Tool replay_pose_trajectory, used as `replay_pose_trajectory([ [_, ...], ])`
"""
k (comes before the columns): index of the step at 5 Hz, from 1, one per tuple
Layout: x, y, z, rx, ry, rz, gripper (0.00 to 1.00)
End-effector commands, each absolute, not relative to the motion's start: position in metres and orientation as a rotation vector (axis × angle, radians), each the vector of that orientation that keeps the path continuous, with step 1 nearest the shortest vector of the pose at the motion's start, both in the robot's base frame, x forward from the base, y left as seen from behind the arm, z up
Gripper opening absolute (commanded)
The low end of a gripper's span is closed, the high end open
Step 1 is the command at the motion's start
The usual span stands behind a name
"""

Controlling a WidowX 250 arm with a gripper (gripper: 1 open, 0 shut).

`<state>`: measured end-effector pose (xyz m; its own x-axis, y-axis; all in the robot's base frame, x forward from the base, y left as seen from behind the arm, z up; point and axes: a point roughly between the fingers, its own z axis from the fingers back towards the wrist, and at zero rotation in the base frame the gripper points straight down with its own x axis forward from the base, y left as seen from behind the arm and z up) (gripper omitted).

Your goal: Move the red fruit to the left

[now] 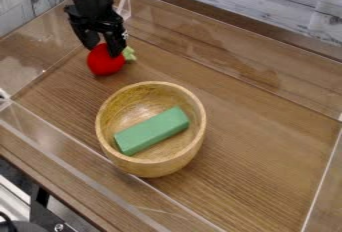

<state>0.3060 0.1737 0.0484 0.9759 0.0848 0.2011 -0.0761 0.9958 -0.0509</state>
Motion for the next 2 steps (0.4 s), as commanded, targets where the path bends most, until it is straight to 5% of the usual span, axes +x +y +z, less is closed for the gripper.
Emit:
replay_pose_trajectory([
  [1,0.3158,0.1729,0.0546,-0.038,-0.238,0.070,1.00],
  [2,0.3223,0.1652,0.0510,-0.052,-0.240,0.048,1.00],
])
